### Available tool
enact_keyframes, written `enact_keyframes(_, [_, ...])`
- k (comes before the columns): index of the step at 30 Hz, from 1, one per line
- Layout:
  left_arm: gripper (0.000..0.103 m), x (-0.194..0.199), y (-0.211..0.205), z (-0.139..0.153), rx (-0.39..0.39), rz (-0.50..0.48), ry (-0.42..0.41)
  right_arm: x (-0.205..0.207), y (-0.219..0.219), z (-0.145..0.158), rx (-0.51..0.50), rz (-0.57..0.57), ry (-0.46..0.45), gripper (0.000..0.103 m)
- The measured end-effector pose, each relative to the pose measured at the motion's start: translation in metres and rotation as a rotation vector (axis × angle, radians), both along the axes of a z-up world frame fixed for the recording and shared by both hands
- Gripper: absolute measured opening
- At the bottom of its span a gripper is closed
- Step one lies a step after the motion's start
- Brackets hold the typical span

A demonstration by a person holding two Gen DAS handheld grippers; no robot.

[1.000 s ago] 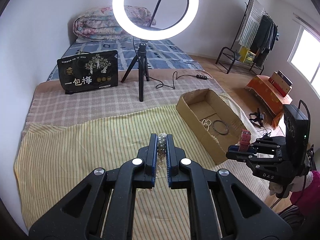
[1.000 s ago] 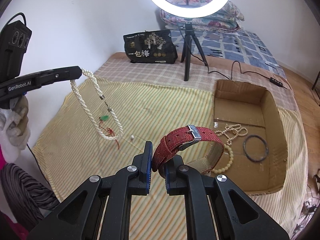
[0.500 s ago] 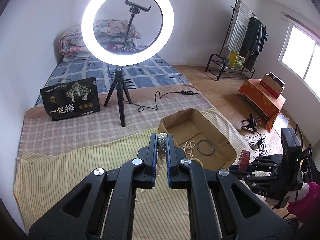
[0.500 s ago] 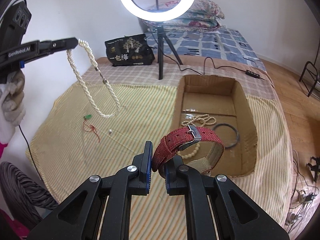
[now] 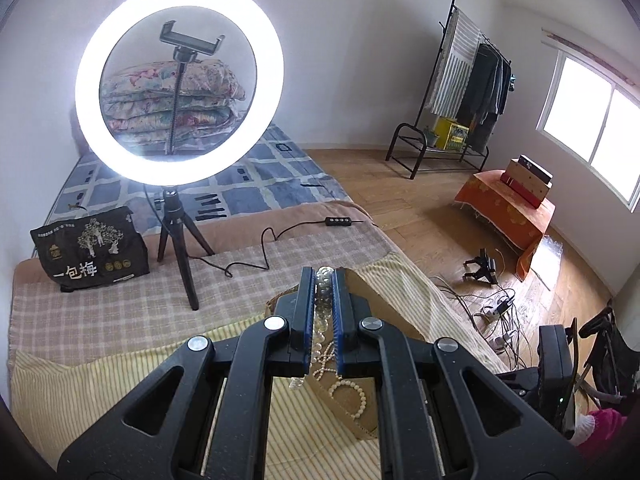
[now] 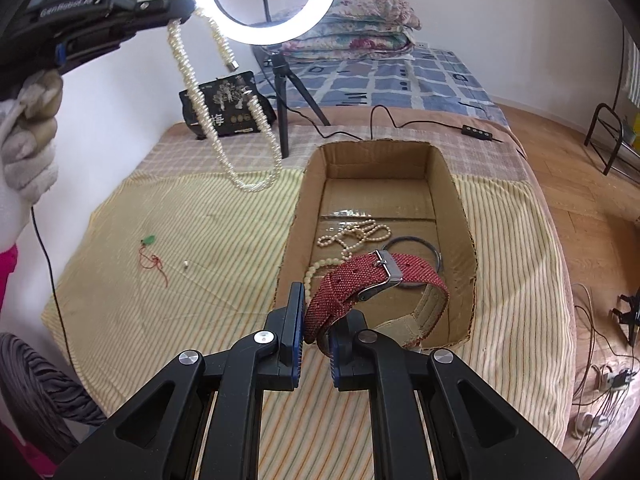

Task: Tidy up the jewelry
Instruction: 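Carry the watch over the box with the right tool while the left tool lifts the necklace above it, then open the right tool to drop the watch while the left tool releases the necklace into the box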

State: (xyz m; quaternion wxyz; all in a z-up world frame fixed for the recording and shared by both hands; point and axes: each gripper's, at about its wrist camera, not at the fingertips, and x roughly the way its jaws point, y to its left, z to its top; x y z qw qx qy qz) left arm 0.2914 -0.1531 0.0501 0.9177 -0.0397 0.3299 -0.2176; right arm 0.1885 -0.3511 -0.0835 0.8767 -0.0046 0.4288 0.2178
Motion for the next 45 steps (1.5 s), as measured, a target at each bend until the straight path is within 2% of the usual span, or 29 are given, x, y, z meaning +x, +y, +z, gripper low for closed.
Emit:
enact_keyframes(6, [0.006,0.027,-0.029,-0.013,-0.002,-0.010,0.010,0.009,-0.003,-0.006,0.003,-0.004,0.008,0.009])
enact_keyframes(17, [0.006,0.063,-0.067,-0.051,0.026,-0.012,0.075,0.027,0.001,-0.024,0.002,0.000,0.037,0.009])
enact_keyframes(24, [0.006,0.071,-0.075,-0.073,0.043,-0.014,0.115,0.036,0.004,-0.036,0.002,-0.007,0.066,0.009])
enact_keyframes(32, [0.006,0.074,-0.081,-0.082,0.050,-0.028,0.132,0.042,0.004,-0.045,-0.012,-0.023,0.081,0.009])
enact_keyframes(36, [0.006,0.072,-0.085,-0.082,0.058,-0.043,0.119,0.043,0.002,-0.046,-0.015,-0.038,0.080,0.012])
enact_keyframes(38, [0.006,0.072,-0.086,-0.082,0.061,-0.049,0.122,0.044,0.002,-0.047,-0.026,-0.045,0.082,0.017])
enact_keyframes(43, [0.006,0.071,-0.085,-0.081,0.069,-0.044,0.126,0.041,0.001,-0.047,-0.046,-0.066,0.073,0.042])
enact_keyframes(45, [0.006,0.070,-0.082,-0.079,0.073,-0.038,0.129,0.039,0.000,-0.042,-0.052,-0.079,0.054,0.047])
